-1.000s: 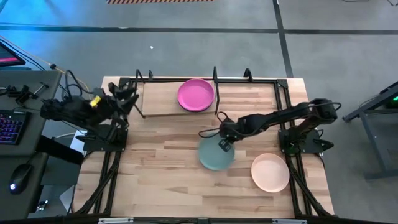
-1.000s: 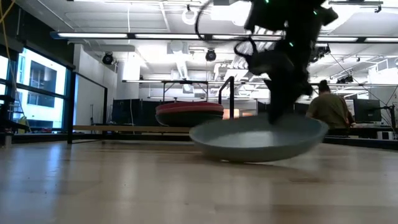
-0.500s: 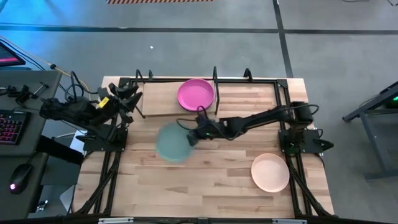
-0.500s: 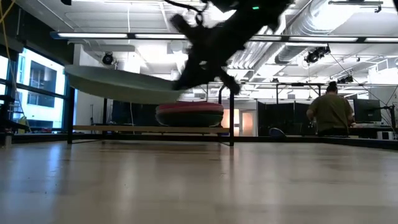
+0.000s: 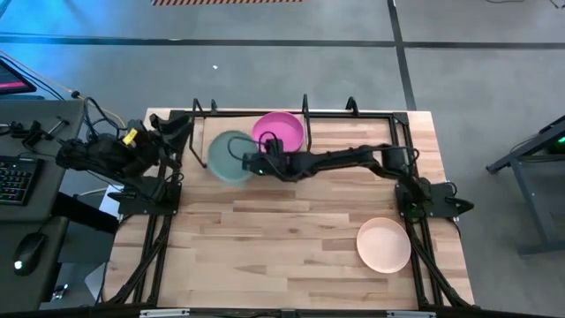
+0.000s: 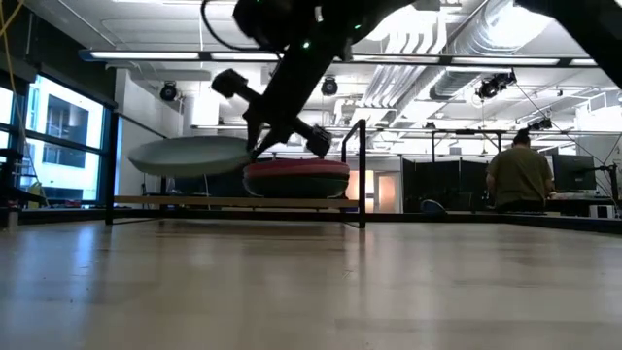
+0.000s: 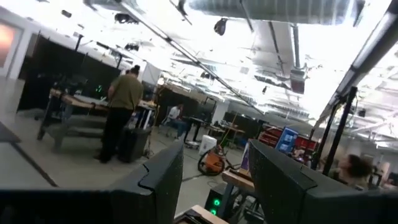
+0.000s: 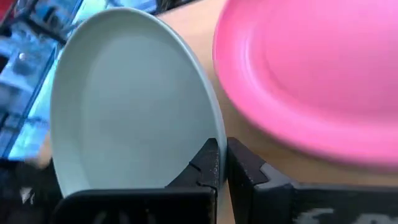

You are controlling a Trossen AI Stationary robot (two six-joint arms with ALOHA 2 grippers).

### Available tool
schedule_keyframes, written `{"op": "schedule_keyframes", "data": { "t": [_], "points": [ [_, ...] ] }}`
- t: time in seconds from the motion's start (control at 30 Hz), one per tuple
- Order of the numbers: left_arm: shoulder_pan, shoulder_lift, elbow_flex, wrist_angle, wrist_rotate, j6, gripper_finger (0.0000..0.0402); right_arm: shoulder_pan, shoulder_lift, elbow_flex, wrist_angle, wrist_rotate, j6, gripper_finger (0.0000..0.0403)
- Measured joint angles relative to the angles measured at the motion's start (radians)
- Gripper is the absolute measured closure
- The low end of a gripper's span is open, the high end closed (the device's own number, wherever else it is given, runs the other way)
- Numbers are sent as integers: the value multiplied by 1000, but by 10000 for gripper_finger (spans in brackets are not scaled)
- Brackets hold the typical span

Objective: Place and stack plates onto a shelf
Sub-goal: Put the green plate on the shelf

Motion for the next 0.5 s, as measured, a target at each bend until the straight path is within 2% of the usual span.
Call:
{"op": "schedule_keyframes", "data": {
  "t": [0.23, 0.37, 0.5],
  "points": [
    [0, -44, 0, -2, 93, 33, 234, -49, 135, 244, -28, -35, 17, 403],
    [0, -52, 0, -1, 96, 32, 234, -61, 235, 397, -139, -39, 63, 403],
    [0, -52, 0, -3, 96, 32, 234, -71, 295, 493, -169, -50, 92, 403]
  ]
}}
